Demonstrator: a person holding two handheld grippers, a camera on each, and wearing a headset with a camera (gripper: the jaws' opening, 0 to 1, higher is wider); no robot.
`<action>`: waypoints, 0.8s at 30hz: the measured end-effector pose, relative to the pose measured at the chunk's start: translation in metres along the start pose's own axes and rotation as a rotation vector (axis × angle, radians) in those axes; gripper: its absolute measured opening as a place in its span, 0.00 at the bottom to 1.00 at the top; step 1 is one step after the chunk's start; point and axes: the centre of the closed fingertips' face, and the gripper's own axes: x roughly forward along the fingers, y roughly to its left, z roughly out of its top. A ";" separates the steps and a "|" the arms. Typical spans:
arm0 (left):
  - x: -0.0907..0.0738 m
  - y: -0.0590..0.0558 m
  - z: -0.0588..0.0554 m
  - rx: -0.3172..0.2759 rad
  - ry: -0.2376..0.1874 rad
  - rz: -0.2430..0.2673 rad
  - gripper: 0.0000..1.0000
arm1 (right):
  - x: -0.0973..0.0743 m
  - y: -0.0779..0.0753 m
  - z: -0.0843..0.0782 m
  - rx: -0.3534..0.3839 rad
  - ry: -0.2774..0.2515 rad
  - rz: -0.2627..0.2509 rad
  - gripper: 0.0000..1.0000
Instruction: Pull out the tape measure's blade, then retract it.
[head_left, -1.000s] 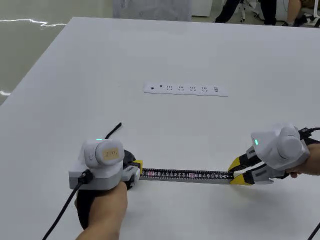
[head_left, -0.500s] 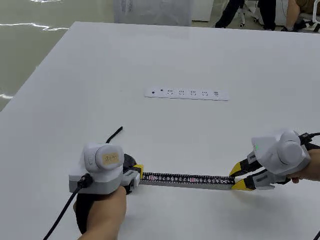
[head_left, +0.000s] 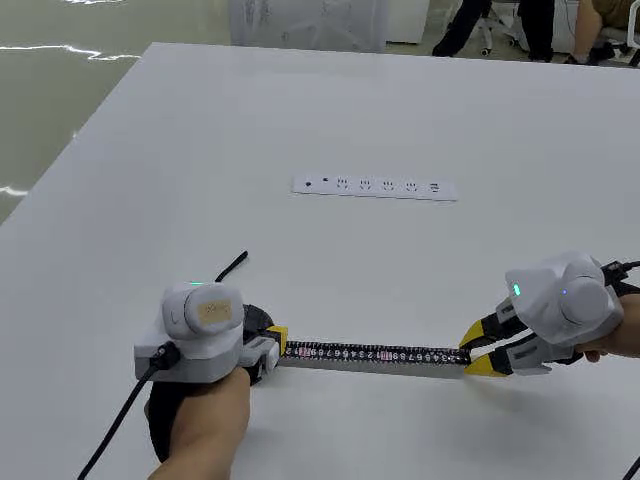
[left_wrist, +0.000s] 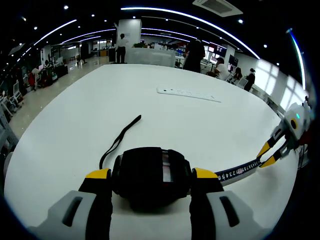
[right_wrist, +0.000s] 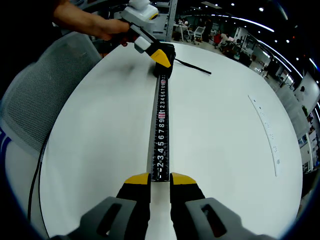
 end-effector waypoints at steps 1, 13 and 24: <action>0.000 -0.001 0.000 -0.001 0.000 -0.002 0.58 | 0.000 0.000 0.000 -0.001 -0.001 0.001 0.13; 0.000 0.000 -0.001 -0.006 0.009 -0.006 0.58 | 0.001 -0.003 0.006 -0.010 -0.002 0.002 0.13; 0.002 0.002 0.000 -0.014 0.014 -0.011 0.58 | 0.001 -0.002 0.009 -0.014 -0.004 0.006 0.13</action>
